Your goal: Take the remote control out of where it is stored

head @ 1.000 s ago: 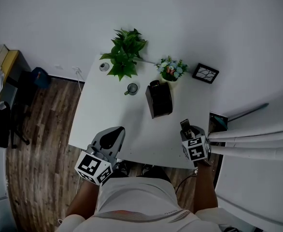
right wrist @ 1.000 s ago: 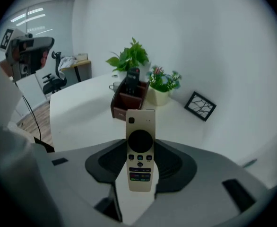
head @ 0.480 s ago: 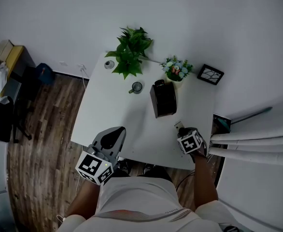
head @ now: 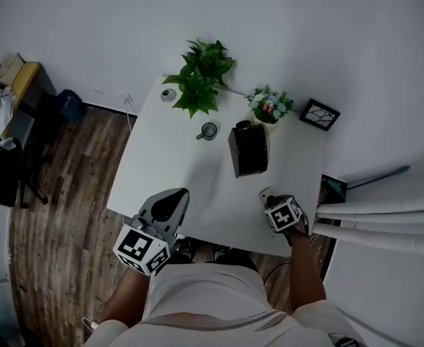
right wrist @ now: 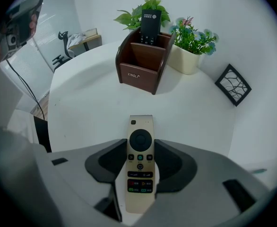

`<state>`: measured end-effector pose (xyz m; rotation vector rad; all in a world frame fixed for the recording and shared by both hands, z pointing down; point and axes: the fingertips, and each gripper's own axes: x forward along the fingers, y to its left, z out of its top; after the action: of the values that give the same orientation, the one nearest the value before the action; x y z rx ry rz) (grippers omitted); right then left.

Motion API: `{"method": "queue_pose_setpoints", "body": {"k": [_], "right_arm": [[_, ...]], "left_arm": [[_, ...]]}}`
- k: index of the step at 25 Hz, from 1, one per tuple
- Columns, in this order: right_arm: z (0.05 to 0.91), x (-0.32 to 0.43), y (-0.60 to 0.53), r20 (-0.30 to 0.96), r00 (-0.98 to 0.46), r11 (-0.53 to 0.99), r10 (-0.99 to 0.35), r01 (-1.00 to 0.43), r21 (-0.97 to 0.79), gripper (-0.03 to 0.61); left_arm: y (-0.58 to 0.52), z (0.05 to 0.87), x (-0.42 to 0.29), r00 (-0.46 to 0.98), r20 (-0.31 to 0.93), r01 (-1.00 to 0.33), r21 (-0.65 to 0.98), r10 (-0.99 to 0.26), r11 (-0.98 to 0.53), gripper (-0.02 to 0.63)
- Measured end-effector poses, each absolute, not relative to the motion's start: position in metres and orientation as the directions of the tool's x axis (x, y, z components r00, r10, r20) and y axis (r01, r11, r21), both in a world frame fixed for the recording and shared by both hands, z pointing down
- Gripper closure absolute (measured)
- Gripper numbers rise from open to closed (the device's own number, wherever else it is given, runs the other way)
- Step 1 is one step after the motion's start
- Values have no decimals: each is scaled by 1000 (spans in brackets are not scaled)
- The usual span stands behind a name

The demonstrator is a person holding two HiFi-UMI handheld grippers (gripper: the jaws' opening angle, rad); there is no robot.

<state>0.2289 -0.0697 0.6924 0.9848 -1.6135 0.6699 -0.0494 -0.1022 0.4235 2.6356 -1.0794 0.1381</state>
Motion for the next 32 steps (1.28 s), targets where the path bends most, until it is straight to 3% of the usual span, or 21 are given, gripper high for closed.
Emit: {"method": "queue_pose_setpoints", "body": {"k": [5,8,11,19,26,32], "right_arm": [[681,228,-76,939,-99,486,-329,-871,78,391],[655,224,-87,884,-165,450,-436,-891,56,391],[609,213,-99,778,-247,419,-578,-908,23,394],[482,188,-110,410,-328,355,-851,-935,-10,514],[407,167,-104,161,-339,342,-927,-940,-10,560],[386,159,-103,98,-347,348,-933,-937,-7,563]], "left_arm": [[-104,421,-46,725,192,-689,226,-662,-689,606],[-105,418,-42,736,186,-677,224,-651,-701,606],[-105,415,-38,749,174,-662,225,-639,-715,606],[-108,405,-25,778,151,-628,195,-610,-753,606],[-115,387,-26,771,102,-637,166,-629,-753,606],[-118,381,-26,774,93,-633,159,-626,-758,606]]}}
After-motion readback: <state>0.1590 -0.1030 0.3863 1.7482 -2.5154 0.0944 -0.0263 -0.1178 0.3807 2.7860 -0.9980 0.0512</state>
